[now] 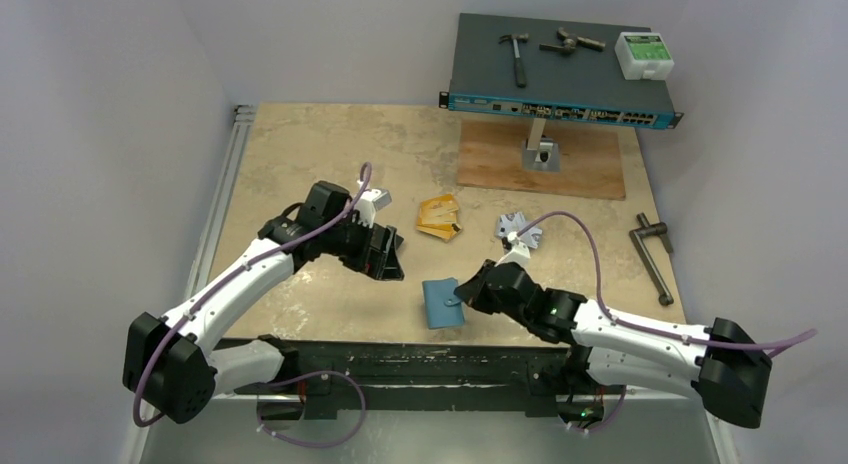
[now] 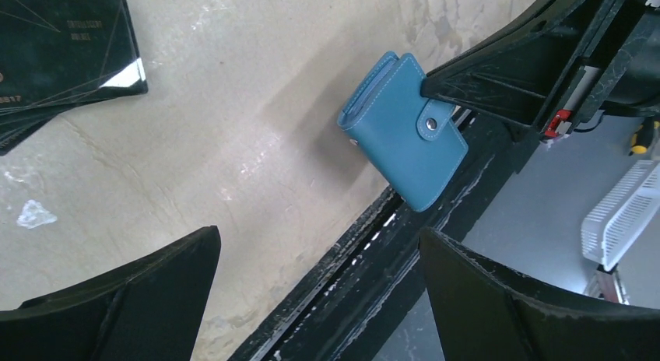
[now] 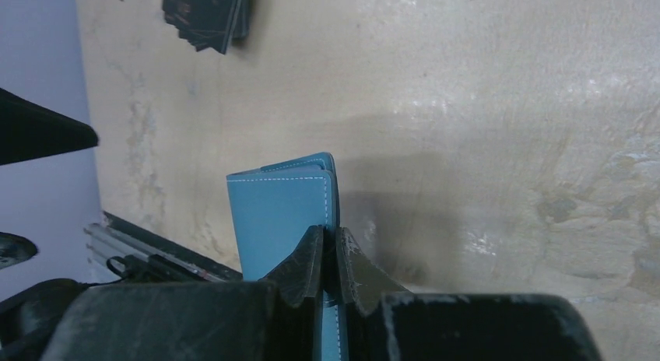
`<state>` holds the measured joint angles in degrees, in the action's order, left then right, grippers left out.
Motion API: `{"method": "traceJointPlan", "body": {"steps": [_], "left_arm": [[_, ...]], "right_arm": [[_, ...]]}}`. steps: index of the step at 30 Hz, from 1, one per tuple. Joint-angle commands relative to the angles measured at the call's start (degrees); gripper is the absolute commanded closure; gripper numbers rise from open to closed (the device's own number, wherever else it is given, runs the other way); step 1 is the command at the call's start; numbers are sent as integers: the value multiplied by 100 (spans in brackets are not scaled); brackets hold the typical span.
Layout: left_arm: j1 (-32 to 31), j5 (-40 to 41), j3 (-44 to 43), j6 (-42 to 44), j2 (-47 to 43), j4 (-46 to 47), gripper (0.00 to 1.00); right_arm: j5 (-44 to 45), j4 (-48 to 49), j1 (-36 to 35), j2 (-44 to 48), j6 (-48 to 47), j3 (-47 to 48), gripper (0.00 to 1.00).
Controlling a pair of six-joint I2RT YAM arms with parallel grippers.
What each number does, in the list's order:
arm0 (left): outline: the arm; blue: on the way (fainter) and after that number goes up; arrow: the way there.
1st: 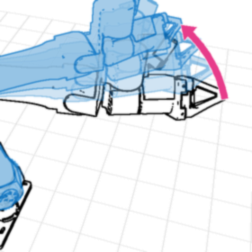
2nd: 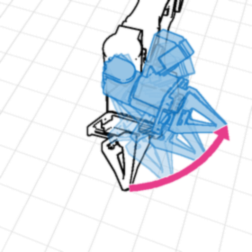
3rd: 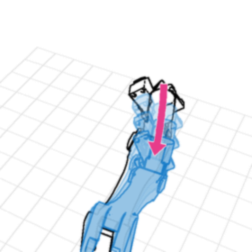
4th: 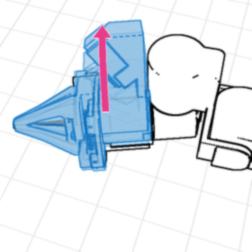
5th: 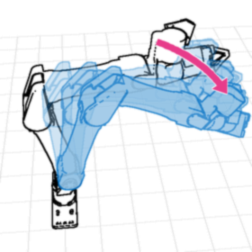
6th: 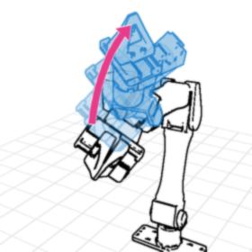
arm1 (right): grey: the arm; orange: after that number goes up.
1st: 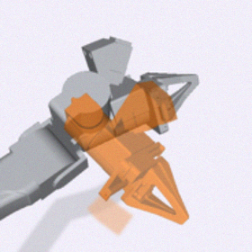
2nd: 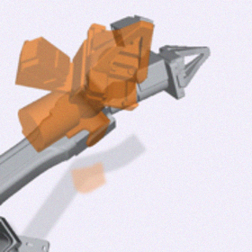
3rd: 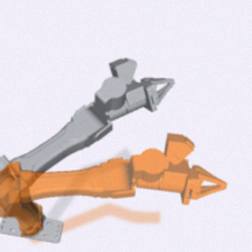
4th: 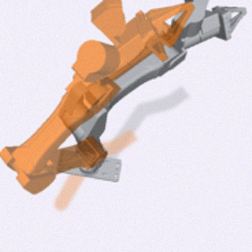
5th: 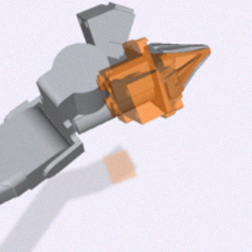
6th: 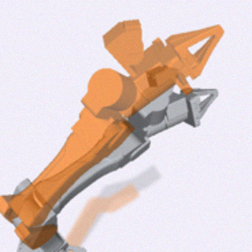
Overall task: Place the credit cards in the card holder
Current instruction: Open the card holder at the center of the board.
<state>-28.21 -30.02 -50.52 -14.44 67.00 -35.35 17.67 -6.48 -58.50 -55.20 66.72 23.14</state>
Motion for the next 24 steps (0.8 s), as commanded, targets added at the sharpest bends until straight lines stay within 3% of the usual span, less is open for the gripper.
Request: {"method": "traceJointPlan", "body": {"steps": [1,5,13,20,24], "left_arm": [[-38,-408,22,-570,-86,262,0],[-43,-691,74,-886,-47,477,0],[-35,-1274,-192,-1167,235,776,0],[-37,-1669,-372,-1214,340,910,1],[-32,-1748,-456,-1219,347,980,8]], "right_arm": [[241,499,-23,237,49,182,100],[617,267,-29,97,172,636,100],[1285,1010,-30,-9,374,1008,100],[1175,1501,-29,-179,535,1082,100],[1098,1674,-30,-217,601,1011,100]]}}
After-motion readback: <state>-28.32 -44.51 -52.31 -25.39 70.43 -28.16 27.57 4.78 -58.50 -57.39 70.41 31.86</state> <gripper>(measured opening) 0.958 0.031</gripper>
